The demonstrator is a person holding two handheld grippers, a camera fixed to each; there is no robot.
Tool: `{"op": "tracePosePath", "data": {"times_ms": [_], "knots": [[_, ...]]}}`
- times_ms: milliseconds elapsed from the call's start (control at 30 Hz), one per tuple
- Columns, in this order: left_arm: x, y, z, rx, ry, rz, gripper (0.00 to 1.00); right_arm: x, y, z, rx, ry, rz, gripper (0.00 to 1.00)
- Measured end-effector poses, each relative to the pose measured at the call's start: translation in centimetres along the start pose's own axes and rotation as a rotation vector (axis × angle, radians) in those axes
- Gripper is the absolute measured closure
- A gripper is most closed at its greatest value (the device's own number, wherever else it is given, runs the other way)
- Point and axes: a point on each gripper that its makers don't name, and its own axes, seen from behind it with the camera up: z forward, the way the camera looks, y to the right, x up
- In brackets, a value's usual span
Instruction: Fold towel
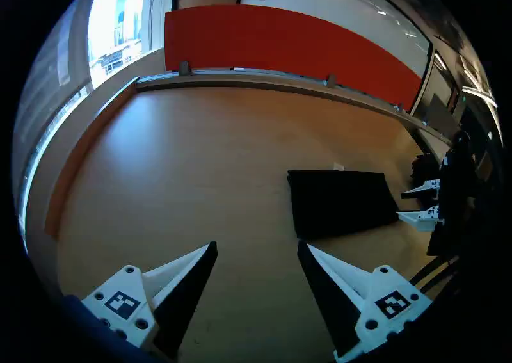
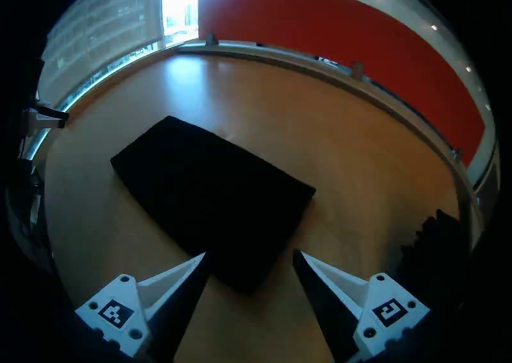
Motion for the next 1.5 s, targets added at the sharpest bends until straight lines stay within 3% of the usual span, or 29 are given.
{"op": "tracePosePath", "data": {"times_ms": [167,633,1233,1500], "knots": [[0.0,0.2,0.0,-0.002,-0.001,0.004,0.07,-0.5,-0.1,-0.2,0.007,-0.004,-0.006,0.05],[-0.2,0.1,-0.2,-0.002,-0.001,-0.001,0.07,-3.2,-1.4,0.0,0.041,-0.040,0.010,0.18],[-0.4,0.1,-0.3,-0.007,0.001,0.004,0.07,-3.9,-0.9,-0.1,0.047,-0.055,0.025,0.56],[-0.4,0.1,-0.4,-0.008,0.000,0.002,0.07,-3.9,-1.1,0.0,0.052,-0.054,0.021,0.78]]}}
